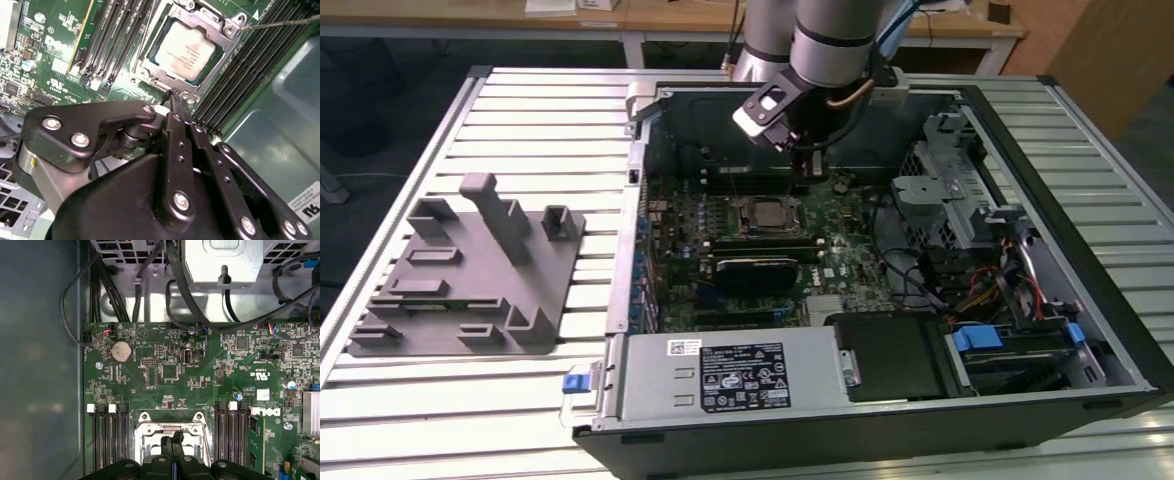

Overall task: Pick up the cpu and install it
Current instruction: 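Close the cpu cover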

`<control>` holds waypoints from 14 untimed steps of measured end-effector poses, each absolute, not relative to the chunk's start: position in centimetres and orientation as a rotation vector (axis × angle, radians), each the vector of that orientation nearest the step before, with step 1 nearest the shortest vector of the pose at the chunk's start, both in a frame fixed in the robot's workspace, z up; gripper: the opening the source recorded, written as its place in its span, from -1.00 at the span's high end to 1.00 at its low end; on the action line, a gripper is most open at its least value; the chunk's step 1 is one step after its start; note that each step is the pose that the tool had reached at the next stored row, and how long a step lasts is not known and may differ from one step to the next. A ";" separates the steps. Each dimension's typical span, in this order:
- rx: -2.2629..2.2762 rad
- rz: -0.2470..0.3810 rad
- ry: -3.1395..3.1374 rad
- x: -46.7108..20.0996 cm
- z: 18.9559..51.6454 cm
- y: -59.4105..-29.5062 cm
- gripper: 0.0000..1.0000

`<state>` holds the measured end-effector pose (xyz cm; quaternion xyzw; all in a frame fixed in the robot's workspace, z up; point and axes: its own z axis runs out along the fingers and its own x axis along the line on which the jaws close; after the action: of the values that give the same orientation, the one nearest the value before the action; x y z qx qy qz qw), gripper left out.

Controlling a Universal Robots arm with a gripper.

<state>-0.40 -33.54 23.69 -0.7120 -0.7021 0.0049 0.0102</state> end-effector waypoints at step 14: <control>-2.223 -0.003 -2.199 -2.7 23.2 -33.8 0.79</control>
<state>-2.66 -33.77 23.25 -0.7108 -0.7034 -0.0008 0.0074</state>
